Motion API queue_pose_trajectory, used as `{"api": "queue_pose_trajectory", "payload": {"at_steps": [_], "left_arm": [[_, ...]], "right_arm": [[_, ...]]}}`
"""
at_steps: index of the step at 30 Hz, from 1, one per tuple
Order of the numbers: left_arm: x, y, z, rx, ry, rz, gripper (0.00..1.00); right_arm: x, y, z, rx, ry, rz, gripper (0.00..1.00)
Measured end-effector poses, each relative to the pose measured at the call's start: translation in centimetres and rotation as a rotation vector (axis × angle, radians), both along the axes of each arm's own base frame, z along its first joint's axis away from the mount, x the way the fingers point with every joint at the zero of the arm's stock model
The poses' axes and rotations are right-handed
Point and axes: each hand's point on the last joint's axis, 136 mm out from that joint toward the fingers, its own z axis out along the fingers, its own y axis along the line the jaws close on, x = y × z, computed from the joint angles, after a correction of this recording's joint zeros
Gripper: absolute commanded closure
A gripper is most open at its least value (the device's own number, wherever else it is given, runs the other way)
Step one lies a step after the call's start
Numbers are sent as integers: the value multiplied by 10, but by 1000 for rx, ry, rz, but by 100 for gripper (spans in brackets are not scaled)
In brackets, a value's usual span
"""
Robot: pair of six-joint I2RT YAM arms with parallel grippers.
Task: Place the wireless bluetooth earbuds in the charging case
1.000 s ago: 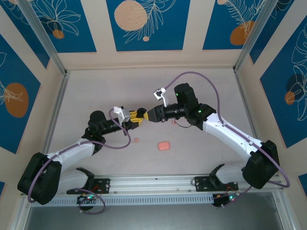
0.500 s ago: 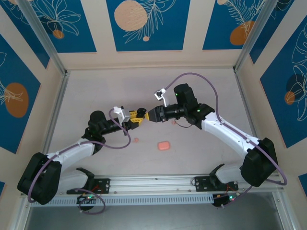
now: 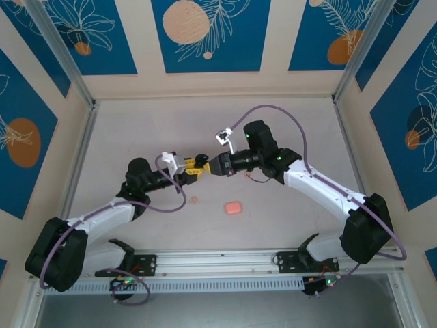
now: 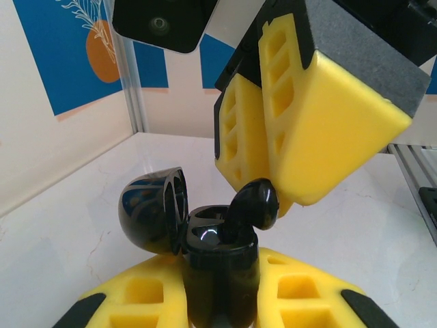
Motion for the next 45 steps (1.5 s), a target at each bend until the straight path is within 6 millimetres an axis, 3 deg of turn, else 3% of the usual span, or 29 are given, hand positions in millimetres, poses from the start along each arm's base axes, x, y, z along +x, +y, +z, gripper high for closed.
{"api": "queue_pose_trajectory", "payload": {"at_steps": [34, 45], "left_arm": [[1, 0, 0, 0, 0, 8, 97], [6, -2, -3, -17, 24, 8, 97]], "right_arm": [[4, 11, 6, 23, 2, 17, 74], [11, 9, 6, -2, 42, -48, 74]]}}
